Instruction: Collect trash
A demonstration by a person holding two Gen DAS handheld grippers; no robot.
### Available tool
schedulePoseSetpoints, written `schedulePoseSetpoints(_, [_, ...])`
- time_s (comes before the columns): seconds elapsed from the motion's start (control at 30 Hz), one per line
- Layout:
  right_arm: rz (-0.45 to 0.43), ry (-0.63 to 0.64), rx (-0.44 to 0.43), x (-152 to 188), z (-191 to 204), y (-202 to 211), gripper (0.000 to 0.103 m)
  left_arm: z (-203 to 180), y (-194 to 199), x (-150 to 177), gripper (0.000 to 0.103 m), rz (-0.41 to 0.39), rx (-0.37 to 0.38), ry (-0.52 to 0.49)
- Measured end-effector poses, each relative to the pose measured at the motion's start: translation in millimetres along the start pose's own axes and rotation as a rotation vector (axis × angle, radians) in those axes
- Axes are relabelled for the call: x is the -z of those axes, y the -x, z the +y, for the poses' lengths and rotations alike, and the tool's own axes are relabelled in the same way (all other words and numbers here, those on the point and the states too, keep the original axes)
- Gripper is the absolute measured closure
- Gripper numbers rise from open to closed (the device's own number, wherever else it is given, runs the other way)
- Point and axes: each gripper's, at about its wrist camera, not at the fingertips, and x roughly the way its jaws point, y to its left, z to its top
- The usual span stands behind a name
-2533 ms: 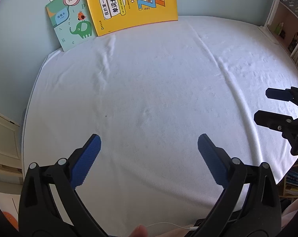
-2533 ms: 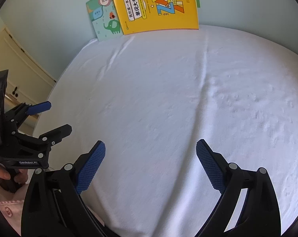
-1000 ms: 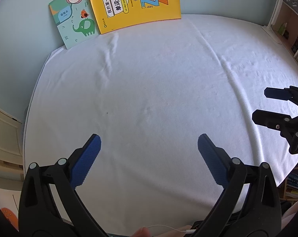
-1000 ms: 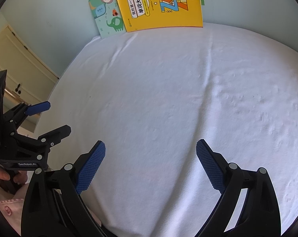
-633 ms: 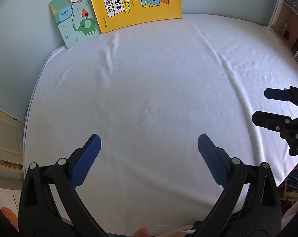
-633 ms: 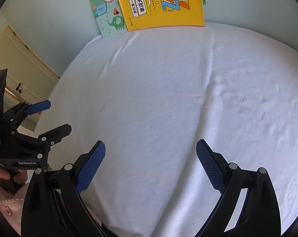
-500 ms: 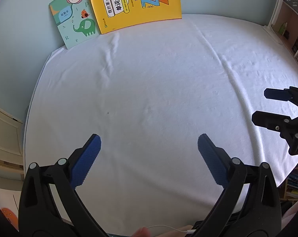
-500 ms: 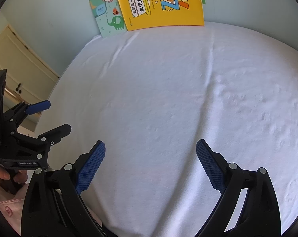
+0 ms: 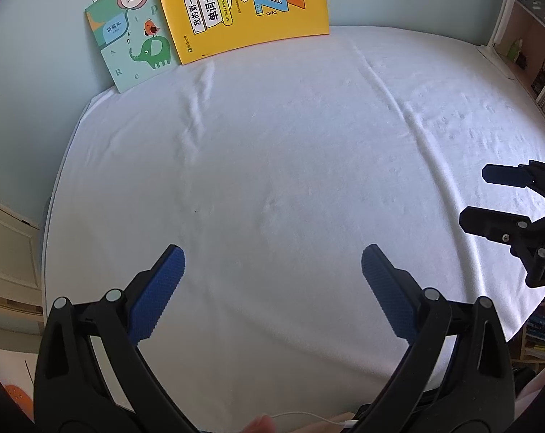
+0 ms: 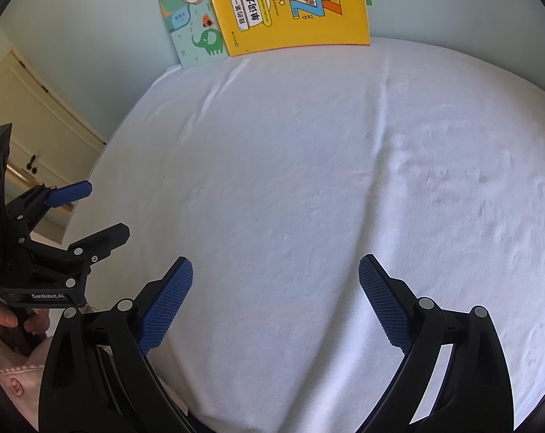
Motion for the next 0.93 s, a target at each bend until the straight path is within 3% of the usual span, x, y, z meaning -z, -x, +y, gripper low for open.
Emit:
schedulePoseSetpoints(0.5, [0.005, -0.005, 0.001, -2.0, -1.9, -3.2, 0.011, 1.9, -2.8, -4.4, 0.007, -0.009, 0.008, 0.005])
schedulePoseSetpoints(0.6, [0.007, -0.009, 0.004, -2.6, -3.6, -4.5, 0.011, 4.2, -5.0, -5.7, 0.007, -0.011, -0.024, 0.016])
schedulePoseSetpoints(0.93, [0.007, -0.018, 0.006, -3.9, -6.4, -4.5, 0.011, 5.9, -7.8, -8.8, 0.007, 0.013, 0.005, 0.031])
